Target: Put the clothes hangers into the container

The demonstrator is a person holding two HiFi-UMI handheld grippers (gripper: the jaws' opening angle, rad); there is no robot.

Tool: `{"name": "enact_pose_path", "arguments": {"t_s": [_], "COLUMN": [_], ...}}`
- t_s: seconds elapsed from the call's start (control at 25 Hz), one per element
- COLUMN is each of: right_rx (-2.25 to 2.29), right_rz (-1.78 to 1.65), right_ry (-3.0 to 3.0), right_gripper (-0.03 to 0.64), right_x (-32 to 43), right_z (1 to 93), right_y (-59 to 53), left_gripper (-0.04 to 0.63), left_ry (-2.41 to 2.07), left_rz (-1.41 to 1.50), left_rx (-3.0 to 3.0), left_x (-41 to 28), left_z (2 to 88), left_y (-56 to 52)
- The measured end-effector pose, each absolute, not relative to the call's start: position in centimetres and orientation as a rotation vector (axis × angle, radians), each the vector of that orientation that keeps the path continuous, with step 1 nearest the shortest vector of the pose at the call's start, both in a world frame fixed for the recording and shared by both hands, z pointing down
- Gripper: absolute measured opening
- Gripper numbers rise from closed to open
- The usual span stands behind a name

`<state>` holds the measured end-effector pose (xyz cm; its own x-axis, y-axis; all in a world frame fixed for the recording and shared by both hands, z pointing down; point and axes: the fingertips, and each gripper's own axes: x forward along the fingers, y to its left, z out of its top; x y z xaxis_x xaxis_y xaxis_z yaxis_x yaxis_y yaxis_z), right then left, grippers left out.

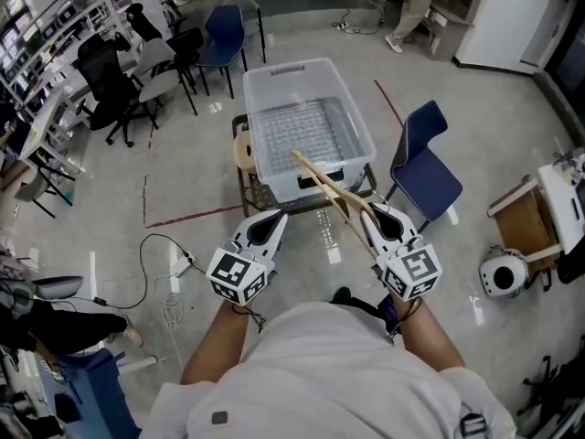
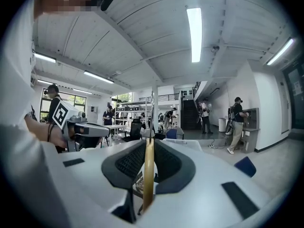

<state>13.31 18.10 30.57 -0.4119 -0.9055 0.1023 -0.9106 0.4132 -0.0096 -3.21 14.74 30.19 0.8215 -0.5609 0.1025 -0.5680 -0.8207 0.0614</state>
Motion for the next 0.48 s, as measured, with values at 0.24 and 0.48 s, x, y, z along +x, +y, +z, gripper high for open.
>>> {"name": "enact_pose_path", "arguments": {"t_s": [0.24,0.48], "right_rx": [1.621,1.565], "right_rz": [0.089,0.077], "right_ry": [-2.582,-2.604], "right_gripper": [0.064,0.064], "right_x": [18.4,23.0], "right_z": [30.7,30.8], "right_y": [14.8,12.1], "left_gripper": [0.017,0.017], "left_ry": [-0.935,-0.982], "left_rz": [0.125,0.121], "left_rx": [2.892,2.873], "left_x": [1.8,6.3], "left_z": [30.6,30.9], "left_y": [11.7,9.4]}}
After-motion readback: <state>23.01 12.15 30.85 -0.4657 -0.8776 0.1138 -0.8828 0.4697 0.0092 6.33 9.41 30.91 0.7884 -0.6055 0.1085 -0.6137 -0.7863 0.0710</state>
